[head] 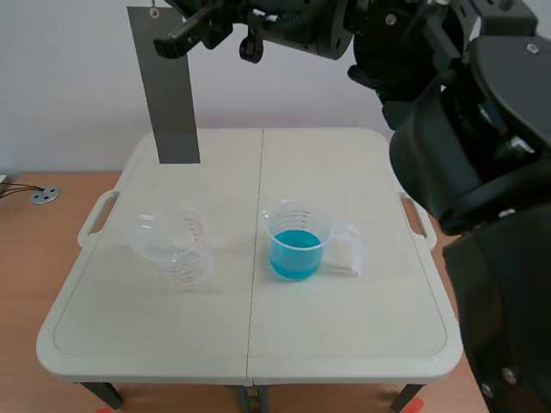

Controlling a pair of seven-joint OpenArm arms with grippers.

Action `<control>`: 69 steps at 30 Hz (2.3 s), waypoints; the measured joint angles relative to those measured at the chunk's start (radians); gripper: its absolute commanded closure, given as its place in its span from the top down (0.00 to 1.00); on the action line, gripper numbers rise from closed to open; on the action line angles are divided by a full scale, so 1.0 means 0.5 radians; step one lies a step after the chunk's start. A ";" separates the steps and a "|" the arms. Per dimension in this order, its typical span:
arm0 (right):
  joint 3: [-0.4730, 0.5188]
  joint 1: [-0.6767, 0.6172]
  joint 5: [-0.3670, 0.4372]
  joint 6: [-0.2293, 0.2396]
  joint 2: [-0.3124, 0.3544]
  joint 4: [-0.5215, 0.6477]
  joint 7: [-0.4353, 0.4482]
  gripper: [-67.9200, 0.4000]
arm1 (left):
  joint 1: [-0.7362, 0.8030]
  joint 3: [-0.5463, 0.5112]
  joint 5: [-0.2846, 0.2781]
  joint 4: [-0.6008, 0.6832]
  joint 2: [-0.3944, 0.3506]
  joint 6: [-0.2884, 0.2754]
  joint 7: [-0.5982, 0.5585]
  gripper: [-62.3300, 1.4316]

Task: Hold the metal plate by the orange handle, dip it into the blue solution, take it out and point at it, then put the plate back in the beaker on the left.
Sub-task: 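Put the plate into the left beaker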

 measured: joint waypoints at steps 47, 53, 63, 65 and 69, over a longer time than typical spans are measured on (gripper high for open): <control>-0.211 0.056 -0.007 -0.007 -0.094 -0.401 0.042 0.03 | -0.001 0.000 -0.001 0.000 0.001 0.000 0.038 0.07; -0.211 0.053 -0.008 -0.007 -0.094 -0.497 0.043 0.03 | -0.001 0.000 -0.001 0.000 0.001 0.000 0.038 0.07; -0.211 0.053 -0.016 -0.006 -0.094 -0.639 0.096 0.03 | -0.001 0.000 -0.001 0.000 0.001 0.000 0.038 0.07; -0.211 0.053 -0.016 -0.006 -0.094 -0.656 0.096 0.03 | -0.001 0.000 -0.001 0.000 0.001 0.000 0.038 0.07; -0.211 0.053 -0.018 -0.006 -0.095 -0.690 0.121 0.03 | -0.001 0.000 -0.001 0.000 0.001 0.000 0.038 0.07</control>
